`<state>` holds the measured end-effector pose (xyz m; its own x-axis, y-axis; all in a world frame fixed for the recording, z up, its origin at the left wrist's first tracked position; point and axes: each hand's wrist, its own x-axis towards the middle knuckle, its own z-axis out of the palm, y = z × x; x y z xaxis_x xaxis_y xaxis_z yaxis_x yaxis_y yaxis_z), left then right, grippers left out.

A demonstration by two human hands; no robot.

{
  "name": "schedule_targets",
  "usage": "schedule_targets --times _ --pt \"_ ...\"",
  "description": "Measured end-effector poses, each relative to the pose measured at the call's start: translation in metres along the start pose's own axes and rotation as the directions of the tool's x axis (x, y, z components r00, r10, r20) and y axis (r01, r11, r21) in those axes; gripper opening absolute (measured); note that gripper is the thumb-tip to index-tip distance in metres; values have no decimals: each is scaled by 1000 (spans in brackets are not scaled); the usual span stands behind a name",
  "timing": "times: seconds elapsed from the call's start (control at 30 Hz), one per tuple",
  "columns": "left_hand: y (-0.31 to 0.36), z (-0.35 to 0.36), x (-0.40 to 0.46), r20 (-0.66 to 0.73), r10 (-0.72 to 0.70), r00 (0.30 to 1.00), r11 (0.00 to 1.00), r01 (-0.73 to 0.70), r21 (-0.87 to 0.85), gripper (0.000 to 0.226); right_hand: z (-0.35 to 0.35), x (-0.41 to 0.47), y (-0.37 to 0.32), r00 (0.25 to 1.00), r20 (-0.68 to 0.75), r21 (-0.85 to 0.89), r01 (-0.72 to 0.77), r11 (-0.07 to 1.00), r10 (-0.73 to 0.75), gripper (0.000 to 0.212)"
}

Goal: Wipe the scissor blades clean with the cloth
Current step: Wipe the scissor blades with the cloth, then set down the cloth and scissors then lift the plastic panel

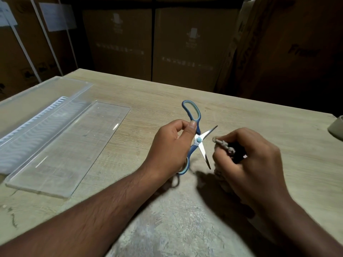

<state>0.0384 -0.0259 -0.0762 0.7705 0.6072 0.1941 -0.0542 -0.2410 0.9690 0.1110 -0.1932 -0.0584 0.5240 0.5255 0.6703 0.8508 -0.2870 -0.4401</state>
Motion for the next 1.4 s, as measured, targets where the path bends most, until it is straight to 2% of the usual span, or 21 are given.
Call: schedule_targets --times 0.07,0.17,0.3,0.47,0.57,0.67,0.73,0.8,0.87,0.9,0.93,1.0,1.03,1.1,1.17,1.23,1.3,1.4 --pt "0 1 -1 27 -8 1000 1000 8 -2 33 0 0 3 997 48 31 65 997 -67 11" --pt "-1 3 -1 45 -16 999 1000 16 0 33 4 0 7 969 194 79 141 987 -154 18" --pt "1 -3 6 -53 -68 996 995 65 -70 35 -1 1 14 931 326 62 149 987 -161 20" --pt "0 -3 5 0 -64 998 995 64 -74 35 -1 1 14 964 204 62 159 985 -168 20" --pt "-1 2 4 10 -64 998 996 65 -65 36 0 2 14 951 262 90 147 985 -166 22" --pt "3 -3 9 -75 -114 991 989 106 -102 37 -6 4 15 917 355 114 153 982 -184 18" --pt "2 -7 13 -116 -154 981 980 137 -143 38 -9 5 16 915 356 94 168 981 -190 16" --pt "2 -8 13 -112 -170 979 977 152 -150 39 -11 7 22 951 284 53 116 992 -126 17" --pt "2 -5 11 -77 -148 986 982 137 -128 39 -15 10 28 972 236 6 -1 1000 0 18" --pt "2 -4 10 -61 -133 989 985 125 -117 38 -19 13 30 960 264 -33 -82 996 88 25" --pt "3 -4 9 -49 -119 992 988 114 -106 37 -25 14 31 926 330 -90 -162 983 183 41" --pt "3 -5 9 -43 -98 994 991 94 -91 35 -39 9 30 825 463 -139 -293 946 324 72" --pt "3 -5 10 -46 -98 994 992 93 -89 35 -44 2 26 801 494 -108 -331 938 339 76" --pt "2 -6 11 -46 -121 992 988 116 -106 34 -50 -19 16 799 519 -61 -319 946 303 78" --pt "4 -5 9 -22 -125 992 987 122 -108 35 -49 -43 8 795 541 -148 -232 961 275 82" --pt "7 -3 5 11 -104 995 990 105 -89 36 -46 -59 8 837 484 -247 -152 957 258 77" --pt "9 -2 0 31 -86 996 993 88 -74 35 -45 -62 11 897 375 -256 -141 956 232 54" --pt "10 -1 -9 47 -70 996 996 72 -49 32 -48 -64 14 924 218 -259 -256 931 314 29"
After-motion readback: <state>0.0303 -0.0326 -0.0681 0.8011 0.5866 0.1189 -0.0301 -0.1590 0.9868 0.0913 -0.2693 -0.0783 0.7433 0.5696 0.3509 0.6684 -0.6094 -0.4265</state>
